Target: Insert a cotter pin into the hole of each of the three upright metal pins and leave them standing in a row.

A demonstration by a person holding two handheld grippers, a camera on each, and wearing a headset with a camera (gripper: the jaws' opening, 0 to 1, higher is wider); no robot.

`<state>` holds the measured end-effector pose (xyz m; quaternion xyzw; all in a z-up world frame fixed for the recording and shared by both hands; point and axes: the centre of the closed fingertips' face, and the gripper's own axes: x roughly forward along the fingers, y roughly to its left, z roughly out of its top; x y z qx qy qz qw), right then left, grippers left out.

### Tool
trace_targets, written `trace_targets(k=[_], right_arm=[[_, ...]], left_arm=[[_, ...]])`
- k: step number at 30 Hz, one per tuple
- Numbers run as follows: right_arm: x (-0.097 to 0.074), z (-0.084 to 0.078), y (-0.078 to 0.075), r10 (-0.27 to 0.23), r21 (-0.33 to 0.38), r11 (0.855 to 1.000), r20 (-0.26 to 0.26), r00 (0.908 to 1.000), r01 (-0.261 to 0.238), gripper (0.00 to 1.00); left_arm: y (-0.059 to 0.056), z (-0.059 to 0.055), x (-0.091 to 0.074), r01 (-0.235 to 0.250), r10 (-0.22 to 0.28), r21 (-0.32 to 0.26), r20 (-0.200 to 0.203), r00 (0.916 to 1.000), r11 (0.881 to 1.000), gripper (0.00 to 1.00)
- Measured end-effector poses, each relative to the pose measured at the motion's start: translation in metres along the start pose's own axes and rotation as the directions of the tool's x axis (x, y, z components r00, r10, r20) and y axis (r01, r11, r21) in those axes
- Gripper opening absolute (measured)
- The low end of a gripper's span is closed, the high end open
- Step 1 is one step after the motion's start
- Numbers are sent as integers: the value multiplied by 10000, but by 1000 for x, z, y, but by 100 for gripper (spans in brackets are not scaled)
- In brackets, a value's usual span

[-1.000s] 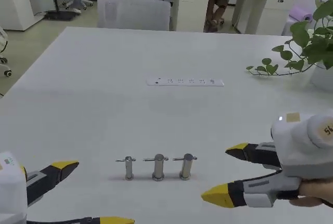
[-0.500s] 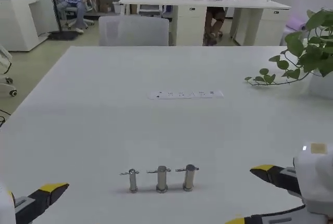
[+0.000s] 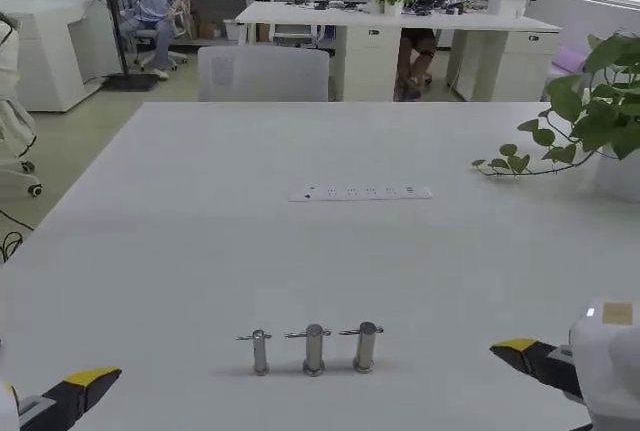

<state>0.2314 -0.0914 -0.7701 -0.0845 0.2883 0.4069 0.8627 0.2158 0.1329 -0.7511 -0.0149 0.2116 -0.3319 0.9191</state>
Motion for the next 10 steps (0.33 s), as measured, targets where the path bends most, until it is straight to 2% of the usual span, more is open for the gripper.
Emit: trace_targets(k=[3,10], right_arm=[[1,-3,3,-33,-94,10000,-130,9999,32,100],[-1,-2,3,-55,77,10000,-14,10000,55,100]], left_arm=[[-1,0,0,5,-5,44,-6,10000,10000,99],[-3,0,0,101,-100,93,-57,9999,9999,98]])
